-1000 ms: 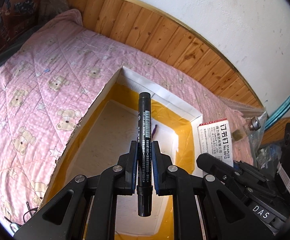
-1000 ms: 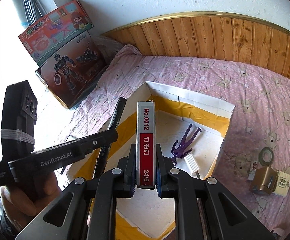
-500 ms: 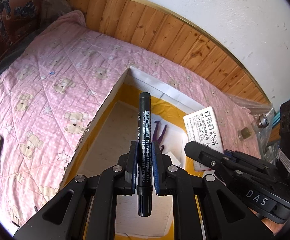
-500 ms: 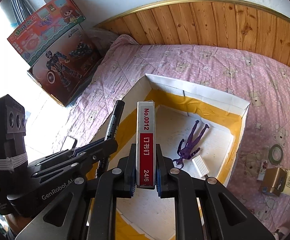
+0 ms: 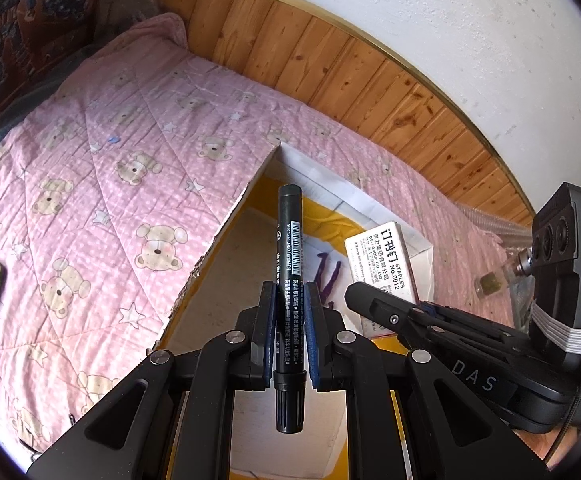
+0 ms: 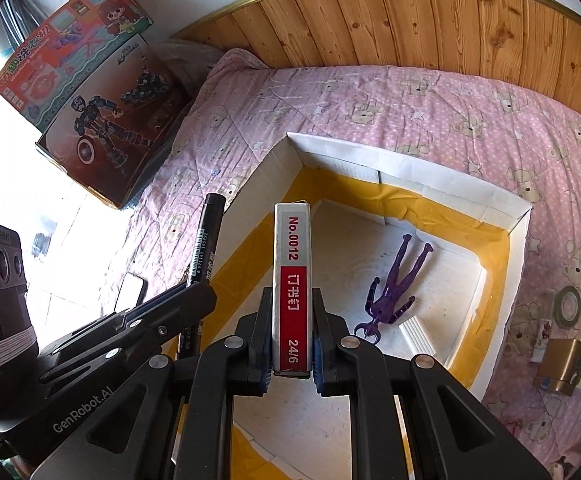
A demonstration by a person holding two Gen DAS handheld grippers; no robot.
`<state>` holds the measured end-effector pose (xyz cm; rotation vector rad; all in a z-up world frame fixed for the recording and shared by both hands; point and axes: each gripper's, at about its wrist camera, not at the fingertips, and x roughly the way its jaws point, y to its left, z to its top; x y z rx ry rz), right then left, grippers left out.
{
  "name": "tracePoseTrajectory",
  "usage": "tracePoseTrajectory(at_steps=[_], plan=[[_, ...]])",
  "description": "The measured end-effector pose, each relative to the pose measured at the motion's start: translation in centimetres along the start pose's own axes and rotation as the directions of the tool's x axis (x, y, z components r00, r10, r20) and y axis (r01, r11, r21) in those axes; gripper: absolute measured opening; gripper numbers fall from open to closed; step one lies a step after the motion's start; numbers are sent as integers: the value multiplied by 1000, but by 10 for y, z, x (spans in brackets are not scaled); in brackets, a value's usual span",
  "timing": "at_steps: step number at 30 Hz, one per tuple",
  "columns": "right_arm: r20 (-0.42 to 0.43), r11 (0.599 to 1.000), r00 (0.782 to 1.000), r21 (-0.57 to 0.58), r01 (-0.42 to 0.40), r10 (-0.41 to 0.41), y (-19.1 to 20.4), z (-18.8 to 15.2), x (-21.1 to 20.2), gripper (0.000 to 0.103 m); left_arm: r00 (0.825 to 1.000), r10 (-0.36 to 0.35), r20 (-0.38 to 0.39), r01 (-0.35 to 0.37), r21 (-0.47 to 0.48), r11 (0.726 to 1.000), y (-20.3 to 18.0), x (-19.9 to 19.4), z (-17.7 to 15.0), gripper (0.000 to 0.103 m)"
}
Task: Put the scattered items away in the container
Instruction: 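Carry the marker and staple box over the cardboard box with both grippers, then open the right gripper to drop the staple box into the box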
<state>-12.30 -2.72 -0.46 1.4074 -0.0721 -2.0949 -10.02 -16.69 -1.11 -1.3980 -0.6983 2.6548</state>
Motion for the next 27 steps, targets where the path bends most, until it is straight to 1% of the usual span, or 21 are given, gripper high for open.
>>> tracePoseTrajectory(at_steps=[10, 19, 27], plan=[[-47, 1000, 999, 2, 23, -23, 2, 12, 20, 16, 1000, -1, -23, 0, -41, 999, 6, 6, 1, 13], [-90, 999, 996, 19, 29, -27, 1, 20, 43, 16, 997, 16, -73, -19, -46, 999, 7, 21, -5, 13], [-122, 997, 989, 2, 78, -78, -2, 26, 64, 17, 990, 36, -133, -47, -83, 995, 12, 39, -9, 13]])
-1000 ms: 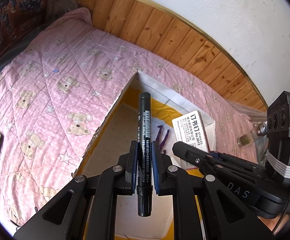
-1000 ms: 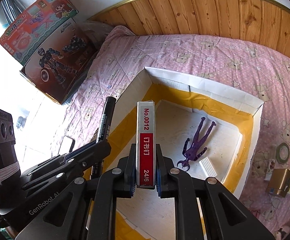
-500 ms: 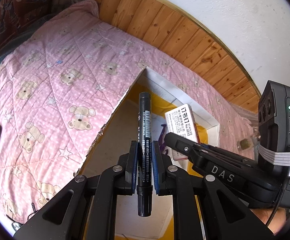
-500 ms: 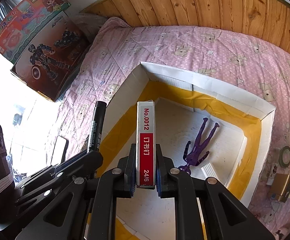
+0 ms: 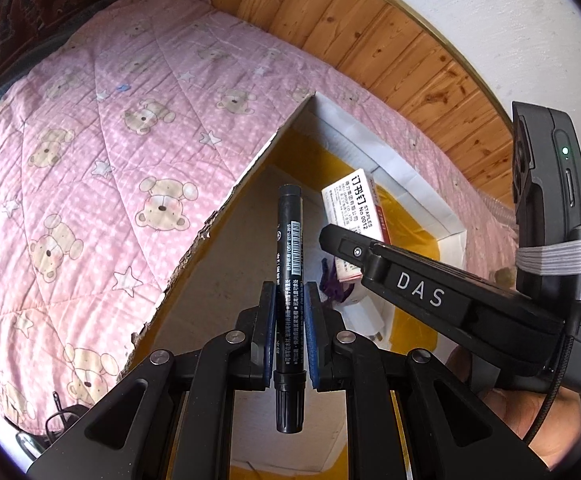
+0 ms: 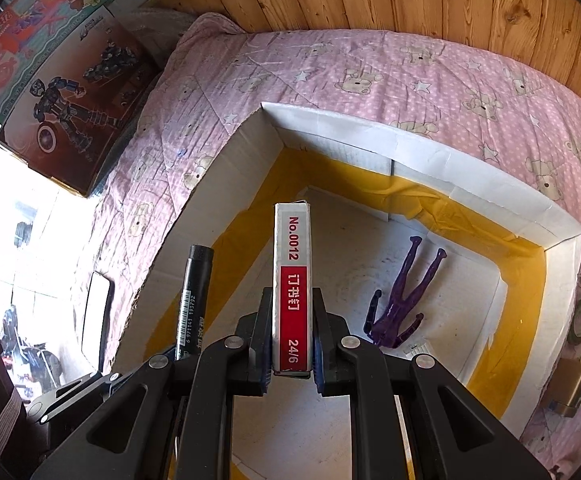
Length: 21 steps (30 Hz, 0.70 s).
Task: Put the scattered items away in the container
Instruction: 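Open the right gripper to drop the staple box into the box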
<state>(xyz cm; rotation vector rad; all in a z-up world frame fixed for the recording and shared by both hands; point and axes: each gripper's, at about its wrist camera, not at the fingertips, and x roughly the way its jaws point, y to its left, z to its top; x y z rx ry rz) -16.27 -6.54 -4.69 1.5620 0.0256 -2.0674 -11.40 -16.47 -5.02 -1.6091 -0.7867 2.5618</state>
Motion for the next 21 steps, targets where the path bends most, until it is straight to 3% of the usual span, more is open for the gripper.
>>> tracePoseTrajectory(at_steps=[19, 21], plan=[[-77, 993, 992, -59, 99, -104, 4, 26, 47, 17, 997, 43, -70, -50, -97, 994, 13, 16, 0, 13], [-71, 992, 991, -61, 111, -115, 3, 28, 47, 22, 996, 54, -74, -61, -98, 993, 12, 17, -1, 19]])
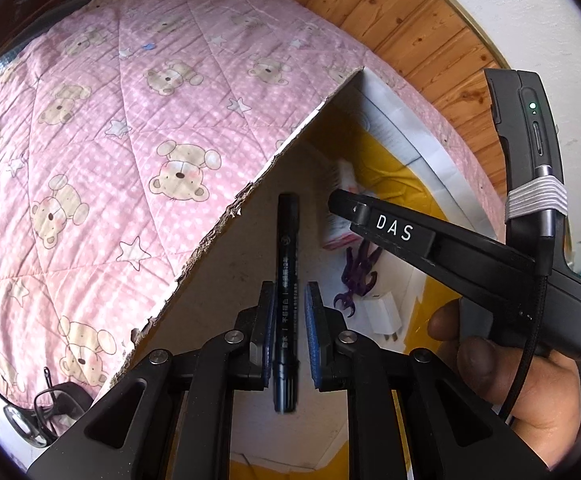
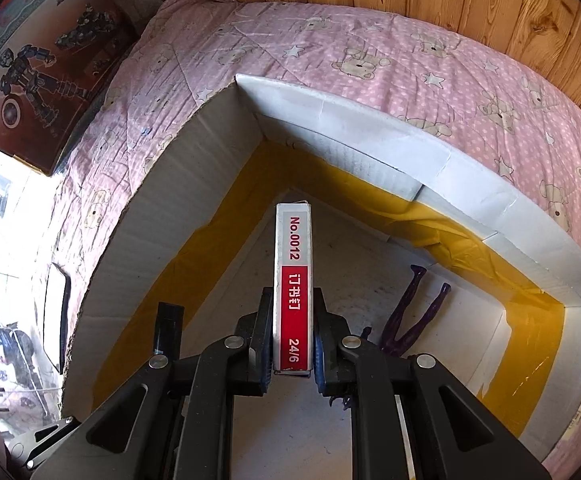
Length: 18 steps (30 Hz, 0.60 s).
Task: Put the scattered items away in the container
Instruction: 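Open the right gripper to drop the staple box into the box, then move the left gripper to the pink binder clip while the right reaches the pink stapler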
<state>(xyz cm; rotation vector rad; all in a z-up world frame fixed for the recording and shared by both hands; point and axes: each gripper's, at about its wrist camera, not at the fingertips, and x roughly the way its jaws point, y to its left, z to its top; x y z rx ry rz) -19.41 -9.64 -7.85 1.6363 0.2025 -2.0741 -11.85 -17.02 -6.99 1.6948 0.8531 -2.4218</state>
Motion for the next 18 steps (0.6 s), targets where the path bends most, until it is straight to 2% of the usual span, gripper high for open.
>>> tracePoseTrajectory(at_steps=[1, 3, 9, 14, 18], plan=[[1, 1000, 1000, 3, 2, -2, -2, 0, 0, 26, 1000, 4, 3, -4, 3, 1000, -1, -1, 0, 25], [12, 1000, 1000, 17, -2, 2, -5, 0, -5, 44, 1000, 2, 5, -2, 9, 1000, -4, -3, -2, 28], [63, 998, 997, 33, -54, 52, -14, -15, -38, 44, 999, -8, 47, 7, 21, 1000, -14, -21, -11, 31], [101, 993, 988, -11, -116, 116, -17, -34, -69, 44, 988, 16, 152, -17, 3, 1000, -13, -55, -16, 31], [202, 990, 970, -69, -123, 134, -16, -60, -102, 44, 974, 33, 222, -29, -22, 999, -9, -77, -30, 32]])
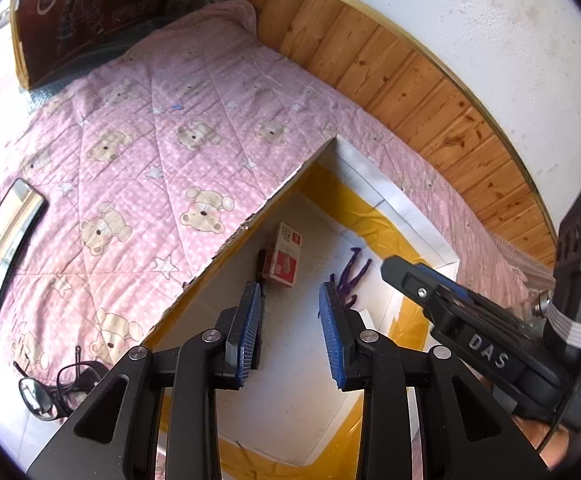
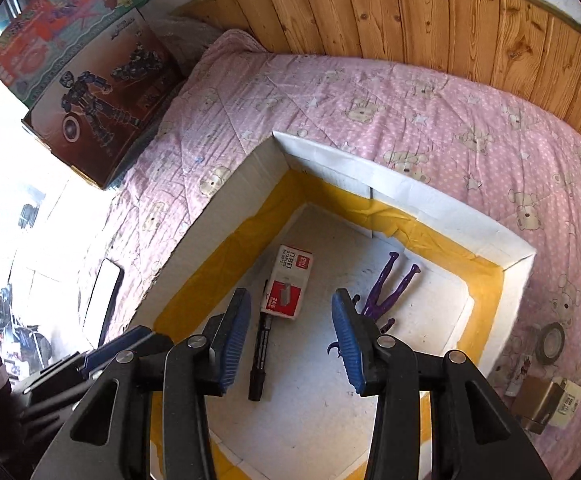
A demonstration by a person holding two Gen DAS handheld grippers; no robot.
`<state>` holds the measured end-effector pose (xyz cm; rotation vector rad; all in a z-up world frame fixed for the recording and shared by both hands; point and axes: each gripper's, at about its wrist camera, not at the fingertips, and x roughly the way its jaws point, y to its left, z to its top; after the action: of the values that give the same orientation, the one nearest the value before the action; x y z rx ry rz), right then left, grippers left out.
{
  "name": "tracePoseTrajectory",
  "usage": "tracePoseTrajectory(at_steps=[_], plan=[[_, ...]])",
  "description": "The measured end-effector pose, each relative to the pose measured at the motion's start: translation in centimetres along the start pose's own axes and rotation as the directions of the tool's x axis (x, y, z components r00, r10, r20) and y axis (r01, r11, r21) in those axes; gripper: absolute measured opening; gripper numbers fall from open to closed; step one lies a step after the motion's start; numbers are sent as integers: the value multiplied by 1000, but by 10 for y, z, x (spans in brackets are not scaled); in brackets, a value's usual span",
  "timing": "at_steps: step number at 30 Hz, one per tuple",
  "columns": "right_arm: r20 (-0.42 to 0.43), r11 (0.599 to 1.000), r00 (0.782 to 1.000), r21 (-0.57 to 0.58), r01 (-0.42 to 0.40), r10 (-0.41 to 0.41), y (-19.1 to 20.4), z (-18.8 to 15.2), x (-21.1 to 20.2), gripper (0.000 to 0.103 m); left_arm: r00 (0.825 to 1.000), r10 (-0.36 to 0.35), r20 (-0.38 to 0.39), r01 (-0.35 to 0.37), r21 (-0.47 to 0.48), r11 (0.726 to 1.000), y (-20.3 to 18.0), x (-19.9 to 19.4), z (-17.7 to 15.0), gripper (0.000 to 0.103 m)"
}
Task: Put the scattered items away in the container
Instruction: 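Move the left gripper to the pink binder clip while the right reaches the pink stapler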
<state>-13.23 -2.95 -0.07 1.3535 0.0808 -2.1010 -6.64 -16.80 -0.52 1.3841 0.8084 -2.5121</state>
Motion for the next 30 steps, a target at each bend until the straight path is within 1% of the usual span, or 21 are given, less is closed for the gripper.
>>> tracePoseTrajectory(at_steps=[3, 6, 8, 10, 13, 14, 16, 18, 20, 22, 23, 24, 27, 30], plan=[[93, 997, 995, -70, -30, 37, 6, -22, -29, 44, 998, 19, 62, -20, 16, 1000, -3, -17, -9, 34], [207, 990, 975, -132, -49, 76, 14, -49, -62, 44, 990, 12, 137, -19, 51, 999, -16, -36, -22, 39], [278, 986, 956, -157, -56, 98, 17, -71, -85, 44, 981, -8, 194, -9, 86, 996, -27, -48, -31, 40], [347, 982, 930, -178, -64, 123, 16, -95, -107, 44, 972, -35, 234, 3, 134, 991, -40, -57, -40, 40], [444, 983, 885, -169, -68, 137, 6, -137, -137, 47, 959, -81, 272, 12, 247, 969, -67, -63, -59, 40], [451, 986, 882, -149, -76, 136, 1, -147, -142, 50, 958, -102, 269, 22, 287, 958, -77, -63, -66, 40], [441, 987, 886, -127, -96, 143, -9, -161, -150, 50, 960, -156, 231, 66, 356, 932, -95, -60, -80, 40], [451, 991, 885, -118, -67, 114, -18, -170, -158, 50, 962, -196, 190, 105, 407, 907, -111, -56, -93, 40], [468, 995, 881, -93, -34, 74, -30, -177, -167, 50, 963, -231, 136, 145, 459, 876, -128, -50, -107, 40], [471, 998, 881, -54, -18, 42, -46, -185, -174, 52, 964, -242, 113, 157, 494, 855, -142, -45, -119, 40], [468, 999, 884, -32, -6, 20, -56, -188, -176, 55, 964, -247, 93, 166, 515, 841, -149, -42, -126, 41], [461, 1000, 887, -11, 15, -8, -65, -193, -178, 57, 966, -250, 70, 176, 532, 828, -155, -38, -131, 41], [421, 991, 898, 72, 112, -132, -96, -204, -177, 57, 969, -248, 0, 204, 569, 797, -172, -20, -147, 42], [355, 963, 903, 201, 179, -242, -141, -220, -178, 57, 969, -231, -92, 240, 581, 777, -183, 4, -161, 42]])
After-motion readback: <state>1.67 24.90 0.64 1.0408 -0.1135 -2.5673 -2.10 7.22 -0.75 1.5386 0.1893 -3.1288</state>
